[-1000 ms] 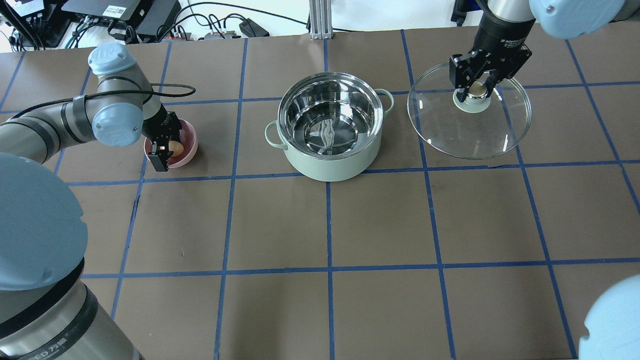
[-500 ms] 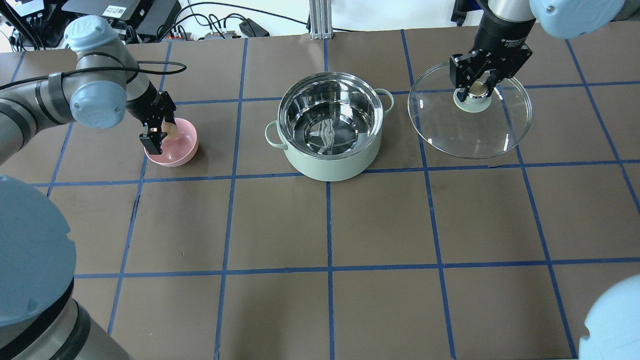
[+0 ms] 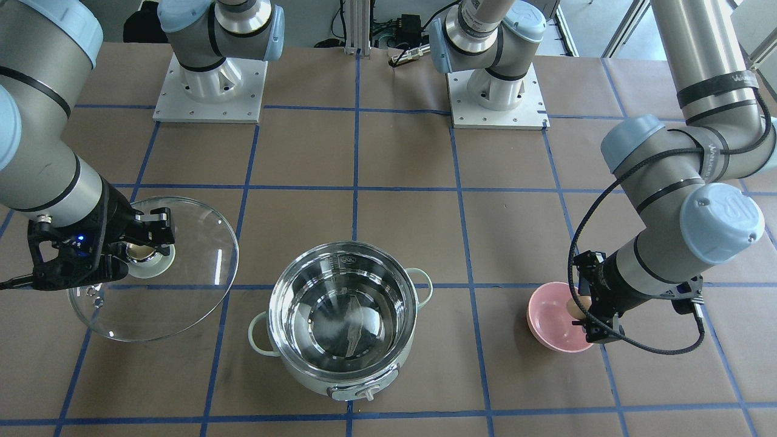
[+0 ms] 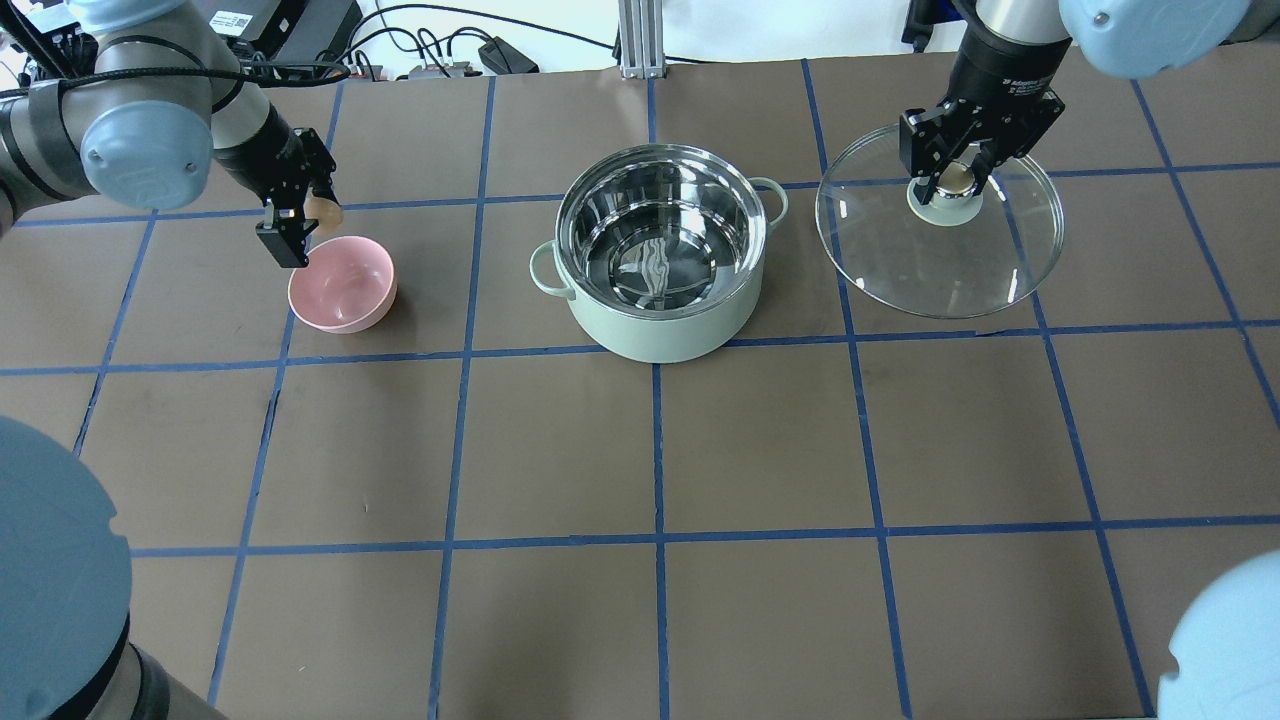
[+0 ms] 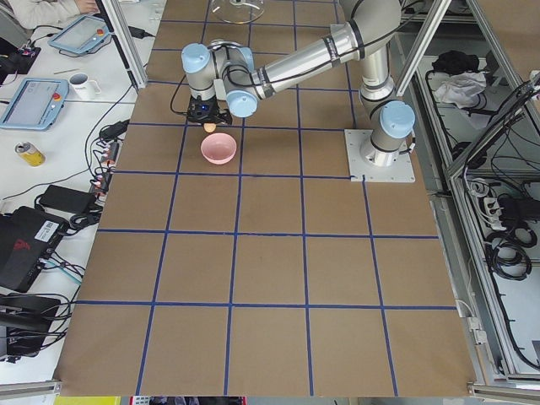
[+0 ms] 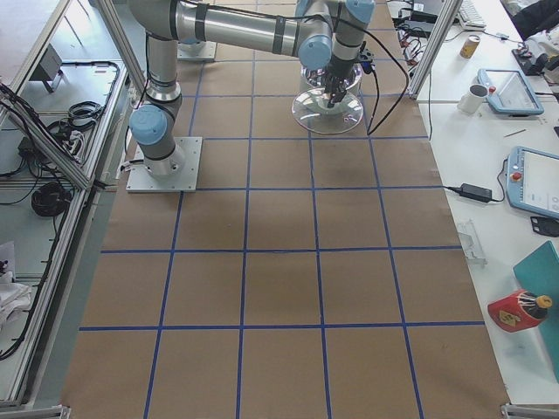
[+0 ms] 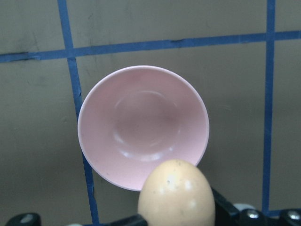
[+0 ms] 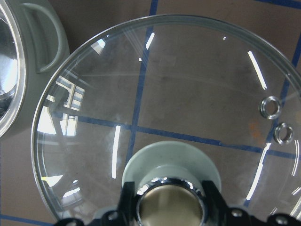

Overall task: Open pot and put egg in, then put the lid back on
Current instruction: 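Carry the egg with the left gripper over the open pot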

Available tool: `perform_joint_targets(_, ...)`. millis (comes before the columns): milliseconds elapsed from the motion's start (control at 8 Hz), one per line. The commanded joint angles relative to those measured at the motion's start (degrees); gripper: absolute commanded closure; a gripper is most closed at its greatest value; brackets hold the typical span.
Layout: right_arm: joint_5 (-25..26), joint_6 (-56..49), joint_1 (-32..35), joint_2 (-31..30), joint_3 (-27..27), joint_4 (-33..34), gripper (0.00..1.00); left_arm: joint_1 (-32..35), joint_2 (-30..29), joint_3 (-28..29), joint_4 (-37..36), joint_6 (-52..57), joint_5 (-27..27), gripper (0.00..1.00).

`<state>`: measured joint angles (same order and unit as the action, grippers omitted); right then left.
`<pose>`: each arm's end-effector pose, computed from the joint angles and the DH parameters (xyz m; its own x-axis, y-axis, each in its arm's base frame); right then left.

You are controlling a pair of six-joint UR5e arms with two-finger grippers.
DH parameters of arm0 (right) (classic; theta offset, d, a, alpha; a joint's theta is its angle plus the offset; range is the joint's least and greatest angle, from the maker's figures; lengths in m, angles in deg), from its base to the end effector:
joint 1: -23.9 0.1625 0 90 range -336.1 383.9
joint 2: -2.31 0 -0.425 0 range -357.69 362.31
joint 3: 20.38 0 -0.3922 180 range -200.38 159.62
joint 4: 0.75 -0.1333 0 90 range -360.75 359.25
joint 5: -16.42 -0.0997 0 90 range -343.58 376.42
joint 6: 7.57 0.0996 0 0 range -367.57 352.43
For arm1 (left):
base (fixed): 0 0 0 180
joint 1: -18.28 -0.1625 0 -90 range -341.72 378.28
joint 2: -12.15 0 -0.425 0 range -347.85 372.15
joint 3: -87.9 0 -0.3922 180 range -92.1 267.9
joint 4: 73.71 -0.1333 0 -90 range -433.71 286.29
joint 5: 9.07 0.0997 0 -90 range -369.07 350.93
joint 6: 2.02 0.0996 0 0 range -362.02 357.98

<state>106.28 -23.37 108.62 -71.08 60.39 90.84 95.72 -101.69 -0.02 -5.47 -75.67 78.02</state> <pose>0.0778 -0.6093 0.4102 -0.9830 -0.1810 -0.0298 -0.1830 0.9784 0.0964 0.0032 -0.6506 0.3064 -0.0657 -0.9977 0.0143 -0.9966 0.0664 0.0487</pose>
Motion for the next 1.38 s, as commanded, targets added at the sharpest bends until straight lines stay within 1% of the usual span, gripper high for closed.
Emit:
perform_joint_targets(0,-0.13,-0.02,0.0,0.08,0.0,0.0,1.0,7.32,3.17,1.0,0.84,-3.05,-0.08,0.93)
perform_joint_targets(125,-0.13,-0.2,0.0,0.08,0.0,0.08,1.0,11.63,4.31,1.53,0.66,-6.38,-0.33,0.93)
perform_joint_targets(375,-0.04,-0.38,0.0,0.08,0.0,0.08,1.0,15.79,4.06,5.47,1.01,-10.09,-0.69,0.93)
perform_joint_targets(625,-0.13,-0.55,0.0,0.17,0.0,0.08,1.0,21.22,3.18,5.66,0.93,-14.21,-0.87,0.93)
perform_joint_targets(875,-0.12,-0.55,0.0,0.17,0.0,0.08,1.0,25.11,0.39,6.45,-0.3,-20.8,-1.56,0.95)
perform_joint_targets(1000,-0.04,-0.64,0.0,0.17,0.0,0.17,1.0,27.73,-0.68,7.5,-1.7,-25.26,-2.79,0.95)
perform_joint_targets(1125,-0.13,-0.64,0.0,0.17,0.0,0.09,1.0,29.41,-2.43,7.68,-4.32,-27.31,-3.15,0.99)
perform_joint_targets(1250,-0.04,-0.64,0.0,0.17,0.09,0.17,1.0,29.69,-4.27,7.95,-6.17,-28.55,-3.15,0.99)
